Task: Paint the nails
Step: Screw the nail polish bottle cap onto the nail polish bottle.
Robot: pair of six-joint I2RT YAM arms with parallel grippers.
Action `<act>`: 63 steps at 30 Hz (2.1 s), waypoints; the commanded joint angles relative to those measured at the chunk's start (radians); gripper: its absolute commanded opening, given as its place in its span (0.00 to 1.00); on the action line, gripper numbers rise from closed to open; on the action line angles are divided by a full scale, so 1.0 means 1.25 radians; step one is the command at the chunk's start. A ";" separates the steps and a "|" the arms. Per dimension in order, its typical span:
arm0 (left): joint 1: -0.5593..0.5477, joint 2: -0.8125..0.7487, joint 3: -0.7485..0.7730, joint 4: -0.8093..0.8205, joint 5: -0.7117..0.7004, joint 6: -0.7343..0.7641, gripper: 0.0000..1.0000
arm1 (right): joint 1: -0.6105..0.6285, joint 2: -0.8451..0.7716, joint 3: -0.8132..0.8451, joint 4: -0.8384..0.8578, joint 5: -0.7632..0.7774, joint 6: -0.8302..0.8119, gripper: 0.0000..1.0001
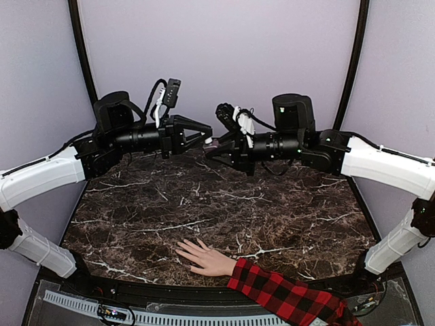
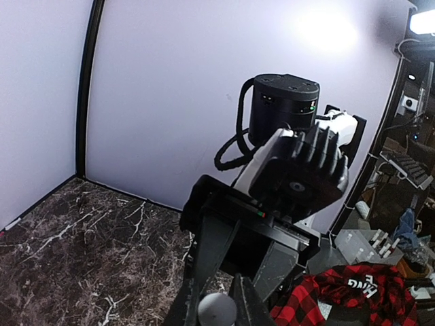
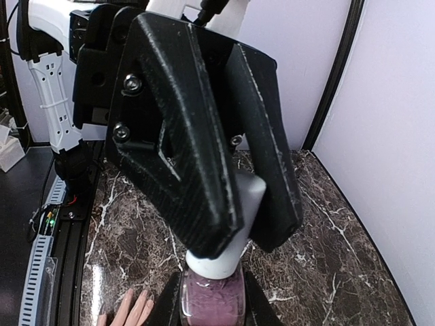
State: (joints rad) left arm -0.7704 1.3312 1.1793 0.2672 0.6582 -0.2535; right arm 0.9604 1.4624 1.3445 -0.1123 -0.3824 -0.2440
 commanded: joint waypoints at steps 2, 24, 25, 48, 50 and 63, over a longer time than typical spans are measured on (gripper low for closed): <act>0.002 -0.016 -0.006 0.044 0.025 0.015 0.06 | -0.012 -0.001 0.013 0.062 -0.052 0.038 0.00; 0.002 0.007 -0.010 -0.025 -0.018 0.056 0.00 | -0.038 0.031 0.085 0.020 -0.017 0.088 0.00; 0.002 0.009 -0.010 -0.029 -0.035 0.053 0.00 | -0.038 0.031 0.086 0.020 -0.002 0.087 0.00; -0.003 0.075 -0.078 0.099 -0.238 -0.073 0.00 | 0.007 0.072 0.120 0.071 0.254 0.050 0.00; -0.003 0.075 -0.081 0.110 -0.194 -0.055 0.00 | -0.005 0.068 0.116 0.073 0.190 0.058 0.00; -0.002 0.069 -0.089 0.163 0.075 -0.025 0.00 | -0.045 0.004 0.077 0.118 -0.125 0.059 0.00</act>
State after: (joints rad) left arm -0.7544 1.4067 1.0851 0.5232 0.5415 -0.3061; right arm 0.9020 1.5364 1.4235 -0.1825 -0.3595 -0.1665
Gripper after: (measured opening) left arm 0.163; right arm 0.205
